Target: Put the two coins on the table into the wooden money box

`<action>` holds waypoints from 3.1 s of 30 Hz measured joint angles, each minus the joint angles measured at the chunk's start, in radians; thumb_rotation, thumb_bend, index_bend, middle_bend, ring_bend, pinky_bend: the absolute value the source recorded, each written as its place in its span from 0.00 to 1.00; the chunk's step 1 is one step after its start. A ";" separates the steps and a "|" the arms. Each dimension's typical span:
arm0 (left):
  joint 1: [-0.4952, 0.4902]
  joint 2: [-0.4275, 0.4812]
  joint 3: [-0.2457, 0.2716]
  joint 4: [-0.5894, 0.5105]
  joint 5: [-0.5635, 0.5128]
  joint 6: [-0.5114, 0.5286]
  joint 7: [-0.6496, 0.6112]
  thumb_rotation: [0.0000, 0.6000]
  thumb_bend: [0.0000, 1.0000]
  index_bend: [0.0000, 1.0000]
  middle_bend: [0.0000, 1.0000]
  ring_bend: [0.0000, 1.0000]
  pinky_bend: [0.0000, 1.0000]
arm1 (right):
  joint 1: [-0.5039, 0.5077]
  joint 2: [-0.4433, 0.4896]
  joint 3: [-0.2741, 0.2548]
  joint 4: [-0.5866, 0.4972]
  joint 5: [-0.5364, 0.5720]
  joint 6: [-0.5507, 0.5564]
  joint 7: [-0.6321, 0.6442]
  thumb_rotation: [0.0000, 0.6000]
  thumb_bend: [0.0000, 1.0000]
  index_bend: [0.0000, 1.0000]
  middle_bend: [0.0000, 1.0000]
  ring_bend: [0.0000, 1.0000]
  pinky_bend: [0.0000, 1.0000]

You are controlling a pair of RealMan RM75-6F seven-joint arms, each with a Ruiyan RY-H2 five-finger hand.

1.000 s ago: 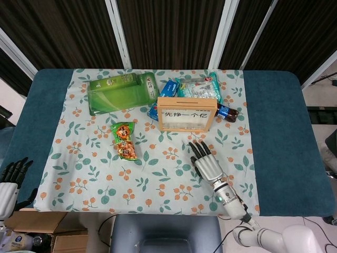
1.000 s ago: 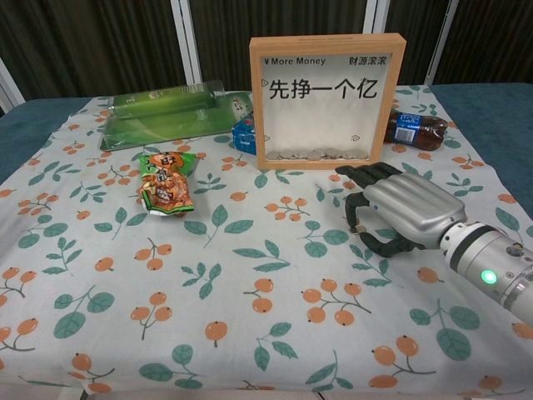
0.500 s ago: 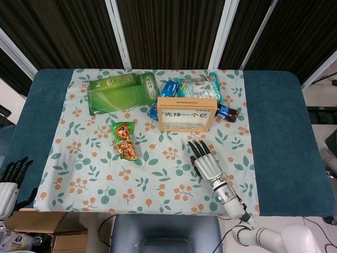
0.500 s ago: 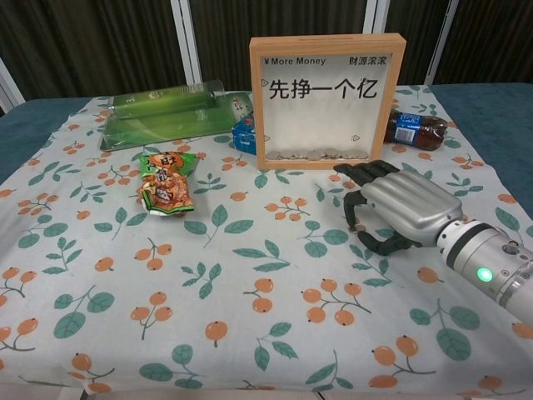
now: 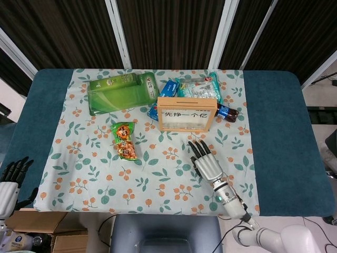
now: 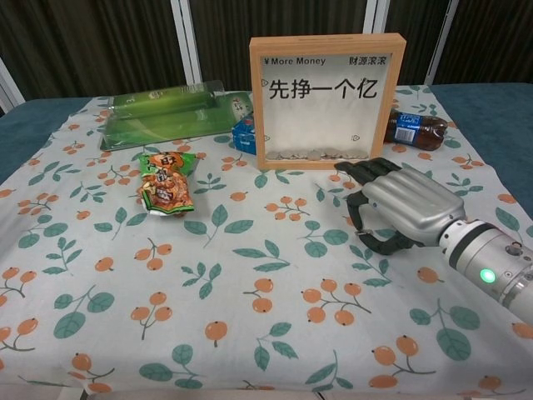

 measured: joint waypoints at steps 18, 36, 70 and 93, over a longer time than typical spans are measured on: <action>0.000 0.005 0.003 -0.003 -0.001 -0.003 -0.011 1.00 0.38 0.00 0.00 0.00 0.05 | -0.002 0.001 0.000 0.009 -0.015 0.028 0.016 1.00 0.52 0.63 0.12 0.00 0.00; 0.002 0.007 0.004 -0.010 -0.002 -0.002 0.000 1.00 0.38 0.00 0.00 0.00 0.05 | -0.004 -0.003 0.008 0.009 -0.003 0.022 -0.002 1.00 0.60 0.69 0.14 0.00 0.00; 0.016 0.017 0.007 -0.025 0.025 0.048 -0.009 1.00 0.38 0.00 0.00 0.00 0.05 | 0.101 0.377 0.389 -0.657 0.126 0.191 -0.213 1.00 0.62 0.74 0.17 0.00 0.00; 0.017 0.018 0.004 -0.004 0.009 0.033 -0.043 1.00 0.38 0.00 0.00 0.00 0.05 | 0.408 0.192 0.505 -0.358 0.605 0.029 -0.497 1.00 0.62 0.75 0.18 0.00 0.00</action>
